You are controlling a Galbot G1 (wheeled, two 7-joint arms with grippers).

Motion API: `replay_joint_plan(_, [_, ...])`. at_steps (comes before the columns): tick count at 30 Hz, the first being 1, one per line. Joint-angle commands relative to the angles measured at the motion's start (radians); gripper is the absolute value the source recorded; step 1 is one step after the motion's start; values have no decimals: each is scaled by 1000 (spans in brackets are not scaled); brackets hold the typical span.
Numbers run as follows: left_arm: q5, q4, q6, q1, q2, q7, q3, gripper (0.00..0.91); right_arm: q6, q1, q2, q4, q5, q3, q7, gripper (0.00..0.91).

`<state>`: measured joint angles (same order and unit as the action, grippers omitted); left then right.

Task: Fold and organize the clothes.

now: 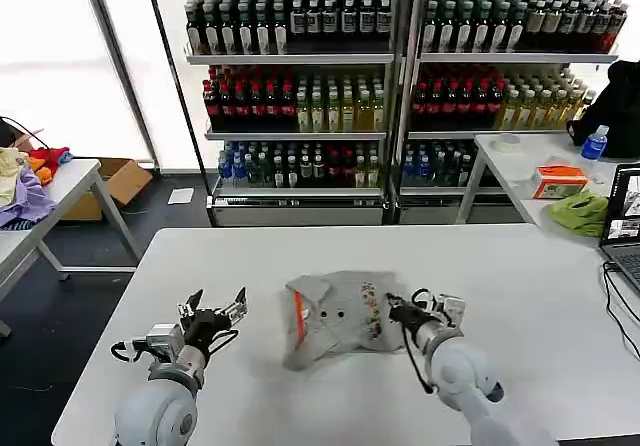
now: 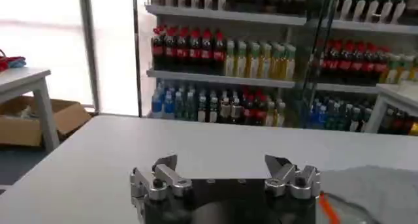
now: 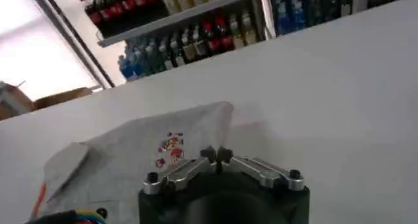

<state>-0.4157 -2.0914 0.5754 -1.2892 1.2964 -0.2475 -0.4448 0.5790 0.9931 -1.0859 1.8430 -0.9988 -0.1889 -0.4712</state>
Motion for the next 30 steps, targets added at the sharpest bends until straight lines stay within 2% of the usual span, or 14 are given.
replay_joint_plan(1, [2,-2,1,-2,8,1,4,907,0,-7,174,-63,51,-52,49,252])
replay_joint_plan(3, [2,-4,1,-3,10,1,7,907,0,16,155,-68,102,-59,58,907])
replay_joint_plan(6, [3,-3,1,-5,11,2,9,907,-1,41,134,-64,175,-67,95,907])
replay_joint_plan(9, [4,-7,1,-12,15,3,10,907,-7,47,113,-40,244,-87,95,907])
replay_joint_plan(11, [4,-14,1,-19,22,3,8,907,-7,85,69,40,314,-185,84,907])
replay_joint_plan(14, [4,-15,1,-30,21,3,5,907,-1,131,57,188,319,-254,84,907])
replay_joint_plan(16, [4,-13,1,-29,20,3,7,907,-1,159,64,244,314,-237,83,907])
replay_joint_plan(19, [8,-14,1,-27,22,2,19,907,3,205,97,304,247,-188,80,907])
replay_joint_plan(20, [9,-14,1,-27,22,1,24,907,4,217,119,314,175,-164,55,907])
replay_joint_plan(24, [11,-20,1,-38,18,1,17,907,5,242,190,307,26,-118,9,907])
replay_joint_plan(27, [11,-29,1,-49,18,1,7,907,6,263,211,316,-12,-86,-17,907])
replay_joint_plan(30, [12,-39,1,-57,21,2,1,907,6,268,197,311,-25,-61,-30,907])
